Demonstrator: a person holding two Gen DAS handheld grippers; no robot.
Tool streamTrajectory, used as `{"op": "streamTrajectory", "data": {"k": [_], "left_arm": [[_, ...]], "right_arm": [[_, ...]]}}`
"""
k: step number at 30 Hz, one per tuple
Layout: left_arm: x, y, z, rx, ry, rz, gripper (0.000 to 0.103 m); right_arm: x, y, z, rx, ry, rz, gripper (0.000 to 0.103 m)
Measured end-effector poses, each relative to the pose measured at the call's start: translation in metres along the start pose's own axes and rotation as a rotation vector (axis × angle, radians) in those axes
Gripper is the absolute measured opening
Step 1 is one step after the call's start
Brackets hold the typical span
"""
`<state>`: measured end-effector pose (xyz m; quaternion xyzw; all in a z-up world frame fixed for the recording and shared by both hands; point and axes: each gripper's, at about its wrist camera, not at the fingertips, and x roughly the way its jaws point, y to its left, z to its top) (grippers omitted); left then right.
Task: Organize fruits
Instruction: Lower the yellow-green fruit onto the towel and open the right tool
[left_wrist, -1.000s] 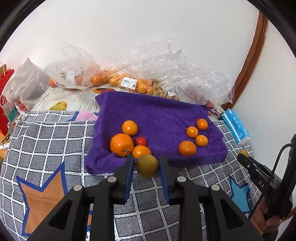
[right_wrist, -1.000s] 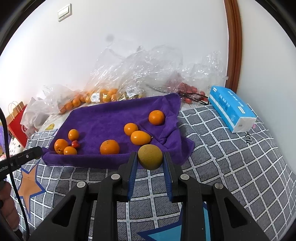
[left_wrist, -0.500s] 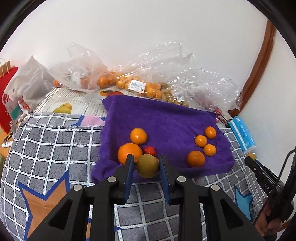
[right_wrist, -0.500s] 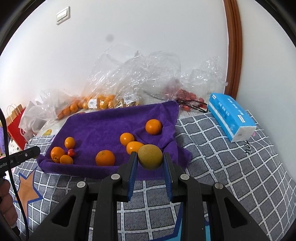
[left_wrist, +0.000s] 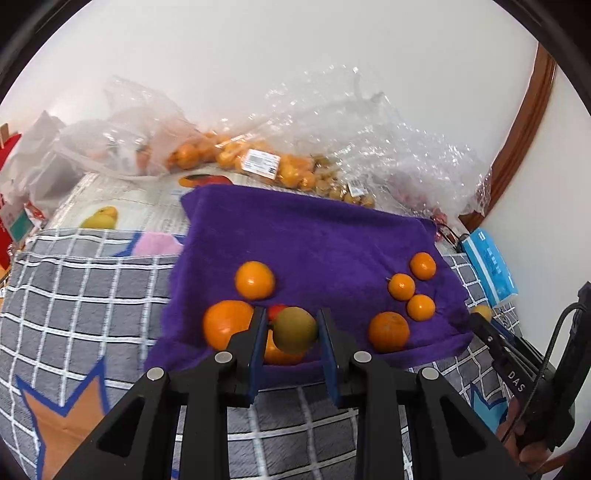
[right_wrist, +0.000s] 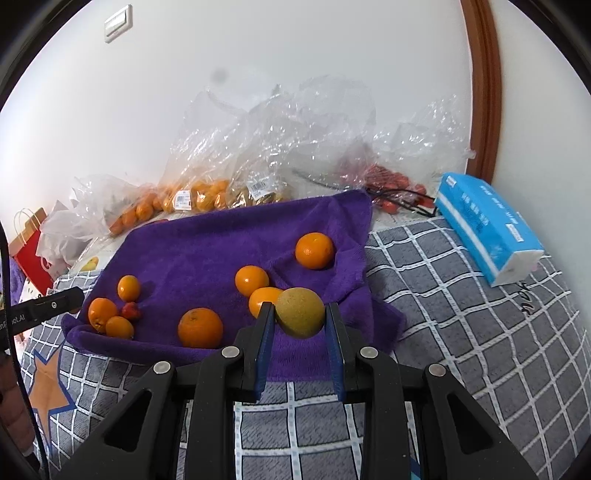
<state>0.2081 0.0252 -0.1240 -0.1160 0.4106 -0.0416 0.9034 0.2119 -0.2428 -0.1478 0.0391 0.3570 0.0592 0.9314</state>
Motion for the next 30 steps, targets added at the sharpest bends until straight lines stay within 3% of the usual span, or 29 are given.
{"op": "streamTrajectory", "data": {"k": [10, 15, 23, 26, 30], "left_arm": [[0.031, -0.023, 0.003, 0.021, 0.042, -0.049, 0.026], [0.041, -0.031, -0.003, 0.060, 0.056, -0.026, 0.026], [0.053, -0.027, -0.004, 0.040, 0.108, -0.010, 0.027], [0.043, -0.027, -0.006, 0.044, 0.110, 0.000, 0.032], [0.005, -0.028, -0.013, 0.065, 0.060, 0.018, 0.048]], "right_arm": [[0.027, -0.009, -0.001, 0.010, 0.045, 0.010, 0.027], [0.035, -0.003, -0.004, -0.021, 0.065, -0.001, 0.027], [0.032, 0.003, -0.006, -0.054, 0.066, -0.050, 0.028], [0.021, 0.005, -0.005, -0.038, 0.069, -0.055, 0.040], [-0.016, 0.008, -0.003, 0.007, 0.014, -0.061, 0.057]]}}
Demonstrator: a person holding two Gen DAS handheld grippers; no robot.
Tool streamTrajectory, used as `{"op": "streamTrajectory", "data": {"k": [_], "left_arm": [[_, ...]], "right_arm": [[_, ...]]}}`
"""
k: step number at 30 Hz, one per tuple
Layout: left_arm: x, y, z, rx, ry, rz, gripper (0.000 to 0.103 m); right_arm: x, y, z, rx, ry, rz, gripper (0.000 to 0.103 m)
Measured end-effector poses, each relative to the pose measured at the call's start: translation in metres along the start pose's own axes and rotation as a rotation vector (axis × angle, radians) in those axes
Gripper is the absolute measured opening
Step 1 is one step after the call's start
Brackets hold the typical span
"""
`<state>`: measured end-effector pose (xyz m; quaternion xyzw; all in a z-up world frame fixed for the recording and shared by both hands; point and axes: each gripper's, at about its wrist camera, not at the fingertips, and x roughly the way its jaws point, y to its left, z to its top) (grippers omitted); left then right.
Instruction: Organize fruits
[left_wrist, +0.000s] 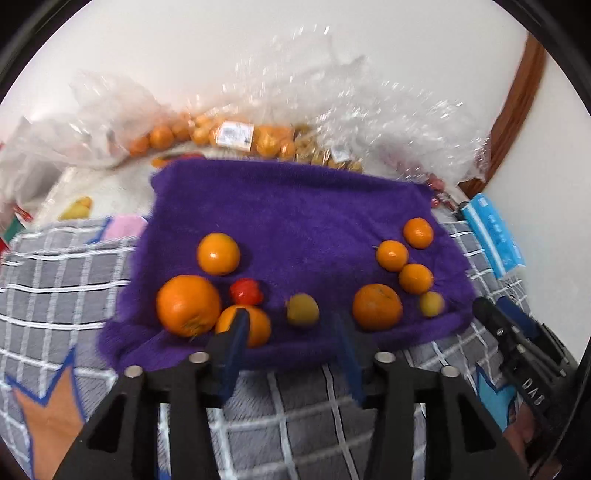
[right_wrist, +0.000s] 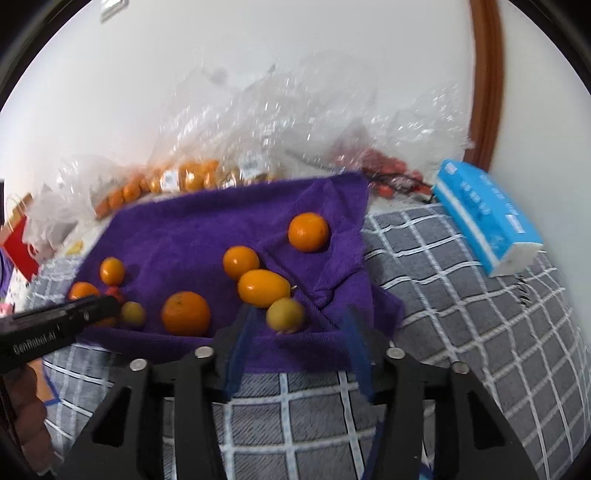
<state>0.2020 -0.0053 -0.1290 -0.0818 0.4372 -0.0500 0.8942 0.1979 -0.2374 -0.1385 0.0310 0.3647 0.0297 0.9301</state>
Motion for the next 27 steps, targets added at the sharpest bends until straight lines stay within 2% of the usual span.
{"op": "streamTrajectory", "data": {"k": [3, 6, 14, 16, 18, 21, 27], "left_arm": [[-0.039, -0.003, -0.012, 0.031, -0.069, 0.027, 0.058], [-0.077, -0.005, -0.025, 0.028, -0.127, 0.056, 0.063], [-0.154, -0.010, -0.053, 0.014, -0.239, 0.066, 0.080], [-0.165, -0.010, -0.057, 0.015, -0.259, 0.072, 0.086], [-0.175, -0.012, -0.061, 0.022, -0.278, 0.085, 0.090], [-0.183, -0.015, -0.065, 0.039, -0.285, 0.108, 0.092], [-0.192, -0.019, -0.070, 0.045, -0.293, 0.127, 0.093]], "right_arm": [[-0.031, 0.003, -0.001, 0.026, -0.031, 0.012, 0.064], [-0.065, 0.010, -0.005, 0.008, -0.045, 0.015, 0.065], [-0.141, 0.023, -0.017, -0.032, -0.061, -0.013, 0.071], [-0.154, 0.025, -0.020, -0.038, -0.089, -0.034, 0.088], [-0.168, 0.027, -0.023, -0.041, -0.123, -0.049, 0.094], [-0.180, 0.030, -0.027, -0.045, -0.135, -0.054, 0.099], [-0.186, 0.029, -0.033, -0.029, -0.117, -0.049, 0.099]]}}
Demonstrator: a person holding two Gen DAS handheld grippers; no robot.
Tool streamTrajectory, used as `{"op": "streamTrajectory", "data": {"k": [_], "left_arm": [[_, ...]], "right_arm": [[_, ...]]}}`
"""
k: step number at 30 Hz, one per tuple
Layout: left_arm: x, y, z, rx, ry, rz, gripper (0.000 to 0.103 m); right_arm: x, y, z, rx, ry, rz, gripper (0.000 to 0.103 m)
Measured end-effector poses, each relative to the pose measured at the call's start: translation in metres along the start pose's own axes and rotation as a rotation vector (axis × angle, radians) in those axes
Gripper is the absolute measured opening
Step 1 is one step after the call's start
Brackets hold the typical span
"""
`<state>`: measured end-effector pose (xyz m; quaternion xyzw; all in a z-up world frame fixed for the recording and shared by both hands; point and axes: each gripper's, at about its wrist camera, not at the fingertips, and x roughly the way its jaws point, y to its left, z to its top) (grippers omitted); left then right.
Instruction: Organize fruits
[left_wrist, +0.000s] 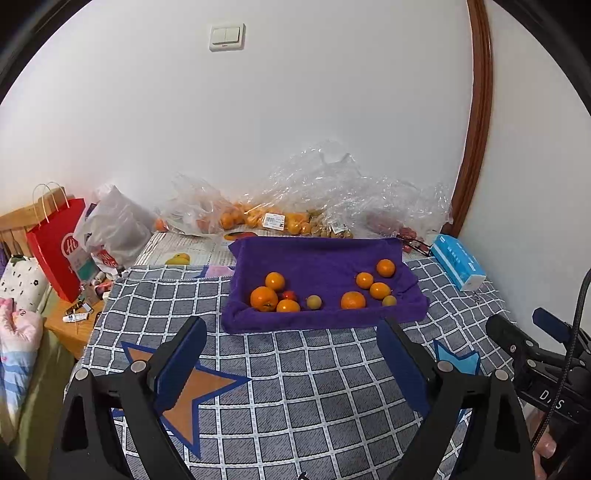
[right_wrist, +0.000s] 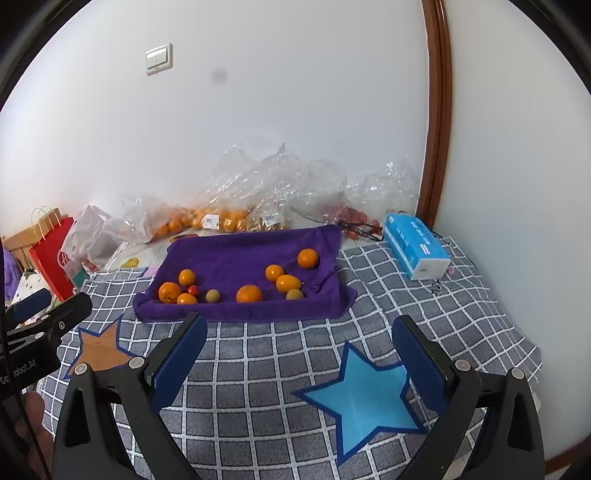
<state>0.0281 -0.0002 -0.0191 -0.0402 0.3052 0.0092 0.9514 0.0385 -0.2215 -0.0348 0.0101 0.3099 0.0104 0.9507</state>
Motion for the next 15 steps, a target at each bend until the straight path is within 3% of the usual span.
{"op": "streamTrajectory", "data": {"k": [15], "left_arm": [[-0.0080, -0.0036, -0.0023, 0.014, -0.010, 0.023, 0.094]], "right_arm": [[-0.0100, -0.0027, -0.0035, 0.001, 0.002, -0.024, 0.099]]}}
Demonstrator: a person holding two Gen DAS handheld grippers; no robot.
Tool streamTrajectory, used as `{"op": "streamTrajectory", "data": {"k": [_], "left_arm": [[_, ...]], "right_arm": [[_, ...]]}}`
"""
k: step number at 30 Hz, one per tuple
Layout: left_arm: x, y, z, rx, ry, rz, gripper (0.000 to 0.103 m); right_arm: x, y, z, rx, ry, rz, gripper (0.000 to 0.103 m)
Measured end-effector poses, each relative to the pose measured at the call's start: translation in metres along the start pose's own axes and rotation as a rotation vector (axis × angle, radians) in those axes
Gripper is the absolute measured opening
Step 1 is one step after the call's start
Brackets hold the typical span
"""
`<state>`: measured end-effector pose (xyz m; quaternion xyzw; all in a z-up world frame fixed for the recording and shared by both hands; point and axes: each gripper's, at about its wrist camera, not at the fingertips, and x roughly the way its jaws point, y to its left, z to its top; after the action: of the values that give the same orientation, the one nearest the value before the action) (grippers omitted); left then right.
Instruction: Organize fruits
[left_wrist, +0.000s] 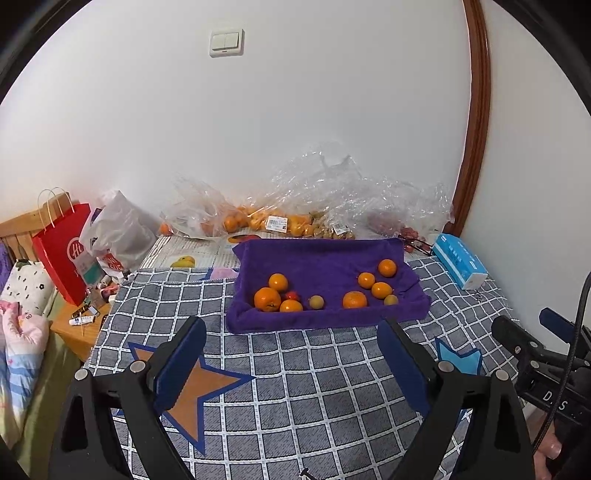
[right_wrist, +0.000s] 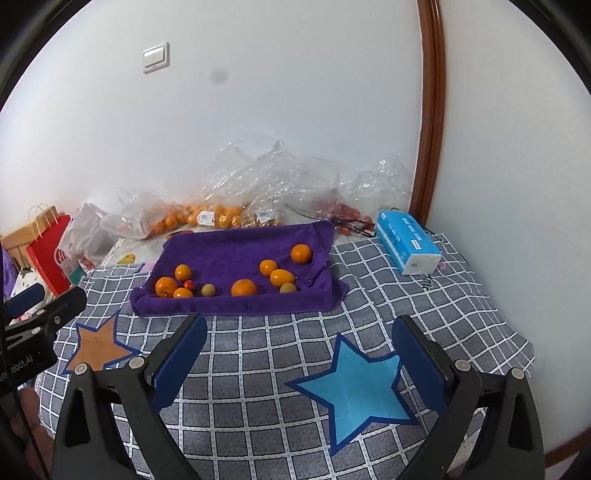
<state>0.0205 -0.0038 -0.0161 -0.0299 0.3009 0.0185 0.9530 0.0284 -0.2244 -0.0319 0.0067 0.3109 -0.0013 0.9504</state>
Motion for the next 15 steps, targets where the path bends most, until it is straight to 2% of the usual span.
{"op": "streamTrajectory", "data": {"k": [15], "left_arm": [[-0.0003, 0.0041, 0.0000, -0.006, 0.002, 0.013, 0.094]], "right_arm": [[0.0001, -0.0018, -0.0013, 0.010, 0.007, -0.009, 0.099]]}}
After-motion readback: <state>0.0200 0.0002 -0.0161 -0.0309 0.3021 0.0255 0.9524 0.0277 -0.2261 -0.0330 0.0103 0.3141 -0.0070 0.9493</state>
